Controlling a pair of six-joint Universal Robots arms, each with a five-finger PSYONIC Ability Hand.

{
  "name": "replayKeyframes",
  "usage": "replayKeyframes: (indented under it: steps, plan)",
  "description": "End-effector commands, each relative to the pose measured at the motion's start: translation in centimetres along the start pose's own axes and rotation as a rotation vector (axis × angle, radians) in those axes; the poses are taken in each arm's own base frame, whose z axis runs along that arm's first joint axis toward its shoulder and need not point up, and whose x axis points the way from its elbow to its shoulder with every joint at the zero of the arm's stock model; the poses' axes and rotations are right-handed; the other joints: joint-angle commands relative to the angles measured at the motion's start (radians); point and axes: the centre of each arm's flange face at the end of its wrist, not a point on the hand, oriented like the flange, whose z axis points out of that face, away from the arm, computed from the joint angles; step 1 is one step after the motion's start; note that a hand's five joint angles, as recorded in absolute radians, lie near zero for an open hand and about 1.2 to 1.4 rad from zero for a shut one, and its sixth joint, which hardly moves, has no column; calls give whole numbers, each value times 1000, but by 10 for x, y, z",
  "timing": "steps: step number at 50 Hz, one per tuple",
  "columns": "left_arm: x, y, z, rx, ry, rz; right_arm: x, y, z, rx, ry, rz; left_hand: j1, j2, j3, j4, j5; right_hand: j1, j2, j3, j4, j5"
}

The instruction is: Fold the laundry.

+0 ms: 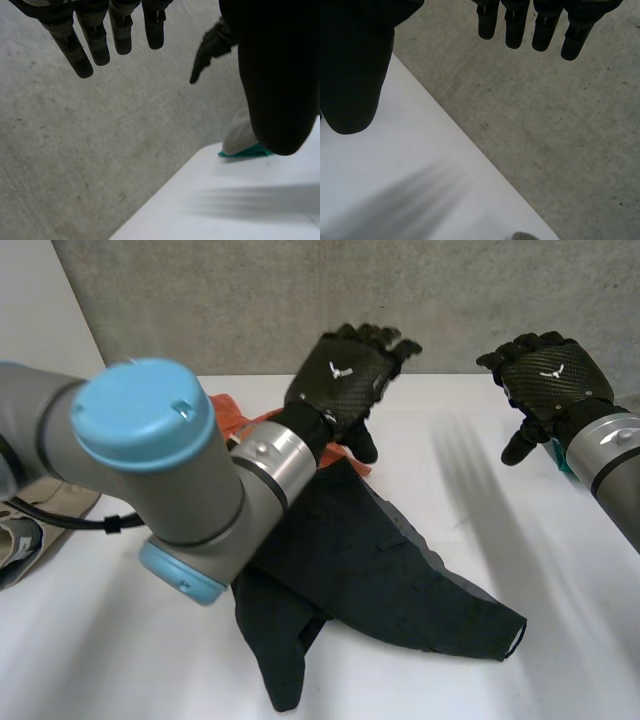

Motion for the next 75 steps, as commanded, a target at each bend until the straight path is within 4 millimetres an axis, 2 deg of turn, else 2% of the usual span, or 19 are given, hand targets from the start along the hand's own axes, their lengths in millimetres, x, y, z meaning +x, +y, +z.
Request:
replayKeyframes:
  steps: [1, 6, 11, 15, 23, 32, 35, 36, 37, 43, 47, 48, 50, 51, 54, 55, 61, 67, 75]
  plan:
    - [-42, -4, 6, -106, 0, -55, -5, 5, 4, -6, -9, 11, -40, -35, -42, -30, -52, -45, -32, -34, -38, -43]
    - [-93, 31, 15, -291, -85, -58, -8, 10, 7, -21, -16, 10, -40, -35, -42, -30, -52, -45, -32, -34, -38, -43]
    - [-151, 83, 23, -440, -149, 99, -13, 20, 12, -48, -22, 8, -40, -35, -42, -30, -52, -45, -32, -34, -38, -43]
    - [-177, 118, 29, -471, -138, 211, -17, 28, 15, -74, -24, -6, -40, -35, -42, -30, -52, -45, -32, -34, -38, -43]
    - [-192, 167, 35, -455, -87, 325, -24, 41, 19, -112, -37, -55, -40, -35, -42, -30, -52, -45, -32, -34, -38, -43]
    - [-195, 189, 36, -454, -81, 390, -30, 46, 20, -122, -49, -70, -40, -35, -42, -30, -52, -45, -32, -34, -38, -43]
    - [-187, 191, 38, -456, -65, 460, -30, 47, 21, -125, -49, -70, 320, 325, 318, 330, 308, -45, -32, -34, -38, -43]
    - [-188, 192, 39, -460, -75, 495, -31, 48, 21, -126, -49, -70, 888, 893, 887, 899, 877, -45, -32, -34, -38, -43]
    - [-189, 191, 39, -461, -84, 510, -30, 47, 21, -125, -45, -71, 1179, 1183, 1177, 1189, 1167, -45, -32, -34, -38, -43]
    - [-205, 173, 47, -435, -233, 585, -29, 47, 21, -122, -38, -70, 1181, 1186, 1180, 1192, 1170, -45, -32, -34, -38, -43]
    - [-239, 132, 50, -355, -418, 629, -28, 45, 21, -119, -35, -73, 1181, 1186, 1180, 1192, 1170, -45, -32, -34, -38, -43]
    - [-256, 107, 47, -320, -512, 617, -28, 44, 21, -116, -33, -73, 1181, 1186, 1180, 1192, 1170, -45, -32, -34, -38, -43]
    - [-273, 80, 42, -273, -595, 588, -28, 44, 21, -115, -32, -74, 1181, 1186, 1180, 1192, 1170, -45, -32, -34, -38, -43]
    - [-287, 52, 37, -215, -667, 554, -27, 43, 21, -113, -32, -72, 1181, 1186, 1180, 1192, 1170, -45, -32, -34, -38, -43]
    - [-306, 13, 26, -125, -734, 516, -27, 42, 20, -112, -31, -74, 1181, 1186, 1180, 1192, 1170, -45, -32, -34, -38, -43]
    - [-318, -13, 19, -54, -773, 513, -28, 42, 20, -111, -33, -74, 1181, 1186, 1180, 1192, 1170, -45, -32, -34, -38, -43]
    - [-368, -82, -13, 168, -986, 620, -32, 41, 19, -108, -44, -75, 1181, 1186, 1180, 1192, 1170, -45, -32, -34, -38, -43]
    - [-383, -92, -24, 197, -1036, 673, -35, 37, 16, -101, -51, -76, 1181, 1186, 1180, 1192, 1170, -45, -32, -34, -38, -43]
    - [-388, -53, -20, 77, -1007, 660, -36, 37, 16, -100, -52, -76, 1181, 1186, 1180, 1192, 1170, -45, -32, -34, -38, -43]
